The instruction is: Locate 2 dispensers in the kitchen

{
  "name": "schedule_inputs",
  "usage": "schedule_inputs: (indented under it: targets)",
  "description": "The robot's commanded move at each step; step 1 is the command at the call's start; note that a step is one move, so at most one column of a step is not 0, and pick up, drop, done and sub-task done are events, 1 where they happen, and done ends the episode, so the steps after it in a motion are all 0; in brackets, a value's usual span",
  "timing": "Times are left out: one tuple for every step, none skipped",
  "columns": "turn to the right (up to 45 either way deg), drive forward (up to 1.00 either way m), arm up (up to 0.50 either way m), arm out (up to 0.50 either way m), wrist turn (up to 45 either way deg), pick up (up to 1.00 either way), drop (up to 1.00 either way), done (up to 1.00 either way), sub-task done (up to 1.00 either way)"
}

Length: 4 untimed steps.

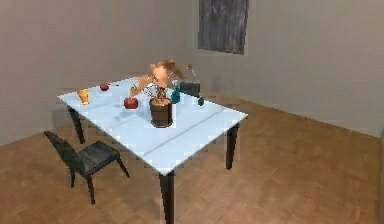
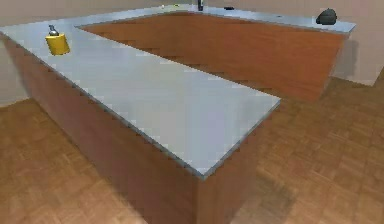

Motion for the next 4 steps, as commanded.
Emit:
schedule_inputs:
  targets:
    - [27.0,0.00,0.00,0.00,0.0,0.00,0.00,0.00,0.00]
    - [0.0,1.00,0.00,0.00,0.0,0.00,0.00,0.00,0.00]
    - [6.0,0.00,0.00,0.00,0.0,0.00,0.00,0.00,0.00]
    - [0.0,0.35,0.00,0.00,0.0,0.00,0.00,0.00,0.00]
